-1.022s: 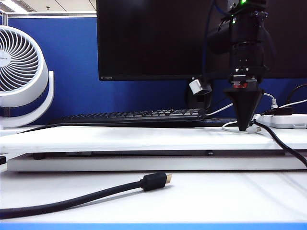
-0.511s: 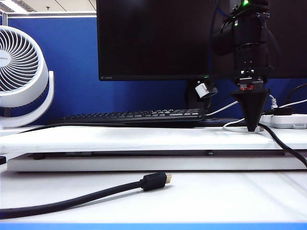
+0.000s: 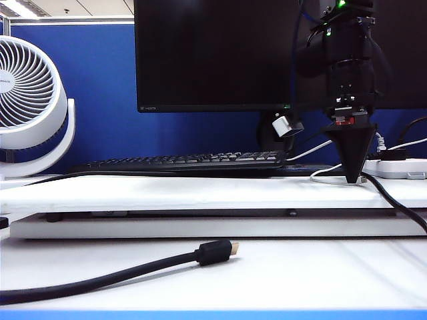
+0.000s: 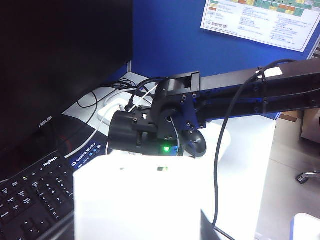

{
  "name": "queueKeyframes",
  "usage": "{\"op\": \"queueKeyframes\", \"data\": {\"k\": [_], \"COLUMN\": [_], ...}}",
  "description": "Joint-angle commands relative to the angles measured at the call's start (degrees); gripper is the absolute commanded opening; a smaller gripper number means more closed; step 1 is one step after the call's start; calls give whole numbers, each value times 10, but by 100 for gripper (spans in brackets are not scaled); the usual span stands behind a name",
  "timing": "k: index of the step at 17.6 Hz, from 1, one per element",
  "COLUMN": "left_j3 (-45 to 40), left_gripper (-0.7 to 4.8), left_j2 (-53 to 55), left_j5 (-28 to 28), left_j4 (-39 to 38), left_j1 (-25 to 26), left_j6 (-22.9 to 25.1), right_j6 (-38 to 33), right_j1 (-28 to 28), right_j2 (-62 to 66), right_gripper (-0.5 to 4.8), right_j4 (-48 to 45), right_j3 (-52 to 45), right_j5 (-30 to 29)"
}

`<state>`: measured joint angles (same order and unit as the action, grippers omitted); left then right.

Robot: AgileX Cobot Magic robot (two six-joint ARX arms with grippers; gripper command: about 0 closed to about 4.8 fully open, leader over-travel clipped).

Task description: Pick up the Type-C charging cable and the charging base, insert one end of the Type-C charger into the corresponding slot on the base, and finally place the plugged-in charger back on the table.

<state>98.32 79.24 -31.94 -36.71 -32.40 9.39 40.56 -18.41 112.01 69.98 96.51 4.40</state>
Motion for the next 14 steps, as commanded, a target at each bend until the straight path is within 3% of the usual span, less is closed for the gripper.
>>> {"op": "queueKeyframes", "data": {"k": [1,3,7,10,11,14], "left_j3": [2,2,2,2,2,2], "left_gripper": [-6,-6,-6,-6,-6,-6], "left_j2": [-4,-4,-4,-4,-4,-4], "left_j5": [-4,-4,-4,-4,-4,-4], "left_j4": [12,12,12,11,11,9], "left_j1": [0,0,0,0,0,0], "left_j6": [0,0,0,0,0,0], "right_j6": [2,1,0,-16,-16,-20], "right_j1": [0,0,0,0,0,0], "right_j2": [-1,-1,-1,-1,-2,-2], "right_gripper": [149,143,13,17,56,68], "right_j4": [1,1,3,1,0,10], "right_j3": [1,1,1,1,2,2], "right_j5": [0,0,0,19,31,36]}}
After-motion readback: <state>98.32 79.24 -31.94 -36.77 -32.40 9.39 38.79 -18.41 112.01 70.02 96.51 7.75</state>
